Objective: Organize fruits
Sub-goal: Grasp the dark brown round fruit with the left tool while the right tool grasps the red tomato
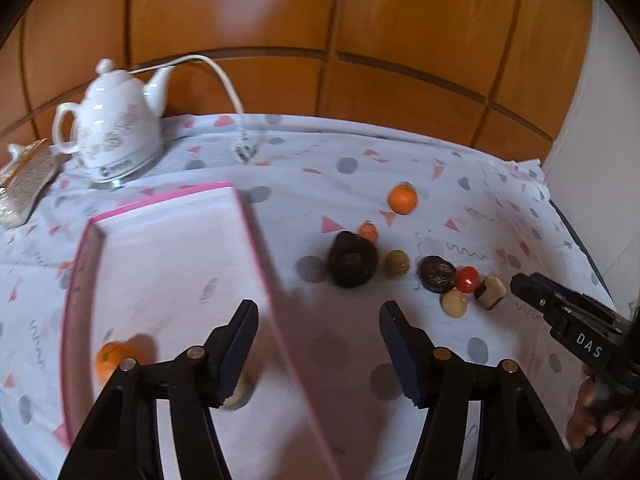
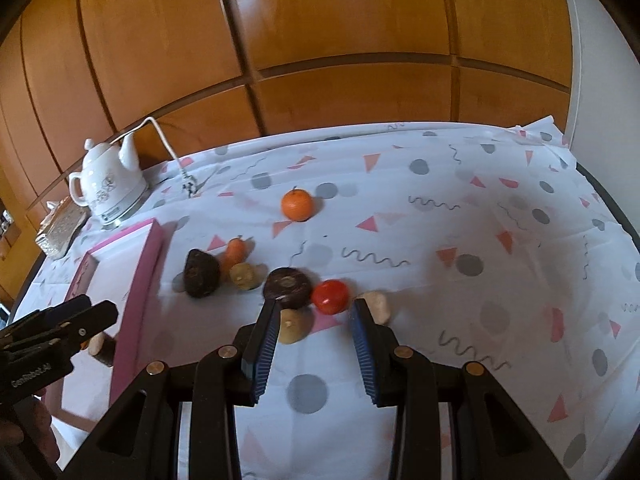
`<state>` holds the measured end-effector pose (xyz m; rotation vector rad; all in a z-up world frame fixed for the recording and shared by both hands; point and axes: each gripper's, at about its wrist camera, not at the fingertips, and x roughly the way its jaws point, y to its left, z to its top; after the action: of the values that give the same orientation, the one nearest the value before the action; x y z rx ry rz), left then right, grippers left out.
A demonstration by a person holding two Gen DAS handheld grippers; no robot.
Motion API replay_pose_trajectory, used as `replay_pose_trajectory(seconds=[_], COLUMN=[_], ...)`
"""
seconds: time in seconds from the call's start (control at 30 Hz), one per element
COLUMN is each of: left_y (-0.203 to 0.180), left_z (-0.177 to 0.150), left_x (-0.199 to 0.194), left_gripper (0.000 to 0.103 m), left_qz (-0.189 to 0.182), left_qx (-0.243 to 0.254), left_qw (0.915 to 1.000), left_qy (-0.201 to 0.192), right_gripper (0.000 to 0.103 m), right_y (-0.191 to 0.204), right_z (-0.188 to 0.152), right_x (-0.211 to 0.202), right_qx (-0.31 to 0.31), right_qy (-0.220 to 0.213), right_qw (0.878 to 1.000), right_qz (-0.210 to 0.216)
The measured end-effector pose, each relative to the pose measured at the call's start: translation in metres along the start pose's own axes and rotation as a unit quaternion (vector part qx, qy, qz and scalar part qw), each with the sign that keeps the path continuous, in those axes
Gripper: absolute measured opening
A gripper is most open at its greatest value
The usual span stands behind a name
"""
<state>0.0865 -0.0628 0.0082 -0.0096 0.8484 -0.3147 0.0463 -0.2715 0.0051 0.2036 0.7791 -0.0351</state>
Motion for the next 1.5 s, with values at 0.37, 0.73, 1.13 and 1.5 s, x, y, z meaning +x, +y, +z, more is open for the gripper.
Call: replay_pose_trajectory(seconds=[0.37,0.73,1.13,1.5], left_y=[-0.02,-0.012,-0.016,-0.01], left_z=[0.021,0.032,0.03,0.016], left_x=[0.055,0.096,0.093,0.056], left_gripper=[0.055,0.055,0.046,0.046], left_qz=[-0.011,-0.019,-0.047,-0.05], left_qx=[0.0,-0.033,-0.032,-0.035], left_qw=[0.9991,0.9964,0.9964,0.9975], left_qy=[0.04,0.075,0.064,0.037], right_gripper=[0.037,0.037,0.037,0.037], right_y=[-0.015,-0.027,-0.065,-0.056], right_z=[0.027,0.039,0.034,0.006], right_x=[0.014,0.038,0.046,0.045], right_qx=[-0.002,-0.002,0.054,0.037], right_qy=[-0.005,0.018,0.037,0.065], right_qw=[1.0,1.0,0.998,0.996], right_qz=[-0.005,0.006,0.011,0.045])
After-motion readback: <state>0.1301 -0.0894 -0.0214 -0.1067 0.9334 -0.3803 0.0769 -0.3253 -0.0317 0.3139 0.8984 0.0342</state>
